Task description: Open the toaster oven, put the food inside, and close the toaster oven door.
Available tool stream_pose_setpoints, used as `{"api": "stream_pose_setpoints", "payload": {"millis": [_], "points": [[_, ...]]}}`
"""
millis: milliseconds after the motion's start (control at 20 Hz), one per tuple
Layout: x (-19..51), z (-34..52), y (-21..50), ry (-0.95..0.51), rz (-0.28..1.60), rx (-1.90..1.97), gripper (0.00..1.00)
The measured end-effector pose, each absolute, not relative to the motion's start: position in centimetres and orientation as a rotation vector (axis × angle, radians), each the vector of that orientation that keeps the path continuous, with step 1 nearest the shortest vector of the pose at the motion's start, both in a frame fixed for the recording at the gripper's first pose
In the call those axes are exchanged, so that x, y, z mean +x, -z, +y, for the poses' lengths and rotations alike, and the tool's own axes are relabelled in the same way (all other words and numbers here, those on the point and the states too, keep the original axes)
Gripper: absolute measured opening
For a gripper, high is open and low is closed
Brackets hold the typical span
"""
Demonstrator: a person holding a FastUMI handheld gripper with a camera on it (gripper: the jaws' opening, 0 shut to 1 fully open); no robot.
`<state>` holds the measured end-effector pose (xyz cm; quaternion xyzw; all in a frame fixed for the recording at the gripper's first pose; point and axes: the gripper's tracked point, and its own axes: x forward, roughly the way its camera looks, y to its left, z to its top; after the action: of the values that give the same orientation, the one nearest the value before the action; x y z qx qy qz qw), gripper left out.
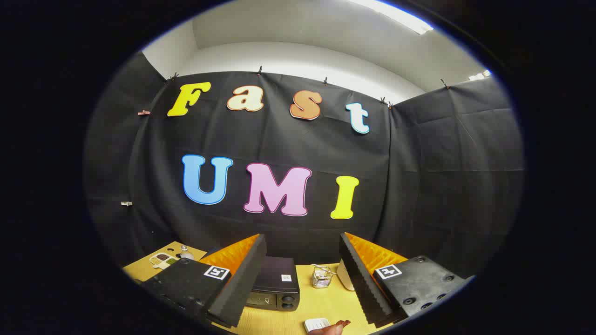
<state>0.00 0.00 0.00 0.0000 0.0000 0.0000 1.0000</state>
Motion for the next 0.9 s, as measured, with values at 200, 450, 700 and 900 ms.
{"api": "stream_pose_setpoints", "payload": {"millis": [200,450,700,900], "points": [[0.0,0.2,0.5,-0.002,0.016,-0.003,0.97],[-0.1,0.6,0.6,-0.010,0.020,-0.001,0.97],[0.0,0.9,0.9,-0.010,0.027,0.003,0.97],[0.1,1.4,1.4,-0.012,0.039,0.021,0.97]]}}
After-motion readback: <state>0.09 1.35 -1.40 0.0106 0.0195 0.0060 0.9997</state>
